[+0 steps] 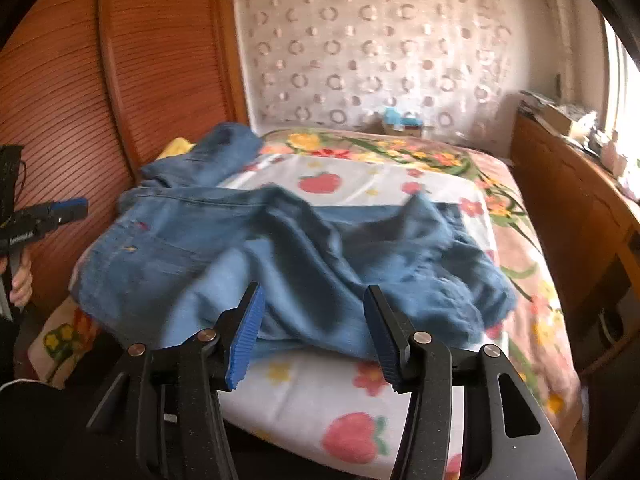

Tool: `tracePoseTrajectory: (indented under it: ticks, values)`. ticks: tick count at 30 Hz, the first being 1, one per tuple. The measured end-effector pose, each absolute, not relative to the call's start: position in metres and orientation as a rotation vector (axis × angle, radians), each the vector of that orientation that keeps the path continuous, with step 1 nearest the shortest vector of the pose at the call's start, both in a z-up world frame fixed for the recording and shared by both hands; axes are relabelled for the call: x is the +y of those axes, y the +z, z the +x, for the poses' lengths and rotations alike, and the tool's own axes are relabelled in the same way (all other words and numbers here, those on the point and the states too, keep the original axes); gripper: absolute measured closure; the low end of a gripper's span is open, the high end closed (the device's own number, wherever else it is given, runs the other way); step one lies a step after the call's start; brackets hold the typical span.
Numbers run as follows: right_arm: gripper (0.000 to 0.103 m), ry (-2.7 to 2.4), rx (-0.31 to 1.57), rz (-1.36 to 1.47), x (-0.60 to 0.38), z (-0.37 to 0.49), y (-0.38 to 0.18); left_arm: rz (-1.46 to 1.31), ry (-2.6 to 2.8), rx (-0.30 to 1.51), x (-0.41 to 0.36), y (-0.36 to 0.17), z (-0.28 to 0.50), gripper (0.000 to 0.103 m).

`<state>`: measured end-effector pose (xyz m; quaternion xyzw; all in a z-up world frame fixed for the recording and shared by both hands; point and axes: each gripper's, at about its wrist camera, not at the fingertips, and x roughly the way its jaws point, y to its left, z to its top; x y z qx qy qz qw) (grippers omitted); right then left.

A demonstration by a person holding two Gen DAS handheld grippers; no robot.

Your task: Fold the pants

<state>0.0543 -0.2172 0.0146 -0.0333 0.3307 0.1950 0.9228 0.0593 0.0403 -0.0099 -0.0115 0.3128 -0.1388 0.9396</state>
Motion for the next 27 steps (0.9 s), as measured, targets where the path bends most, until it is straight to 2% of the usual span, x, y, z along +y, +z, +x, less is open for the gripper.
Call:
tracePoseTrajectory:
  ticks: [10, 18, 27]
  values:
    - [0.05, 0.264, 0.694, -0.034, -0.269, 0.061, -0.01, 0.049, -0.305, 0.671, -0.019, -0.043, 0.093, 0.07]
    - [0.05, 0.206, 0.728, 0.003, -0.293, 0.072, -0.031, 0.013, -0.299, 0.821, -0.027, -0.084, 0.118, 0.07]
    - [0.05, 0.169, 0.752, 0.041, -0.306, 0.101, -0.049, 0.018, -0.296, 0.776, -0.029, -0.093, 0.11, 0.068]
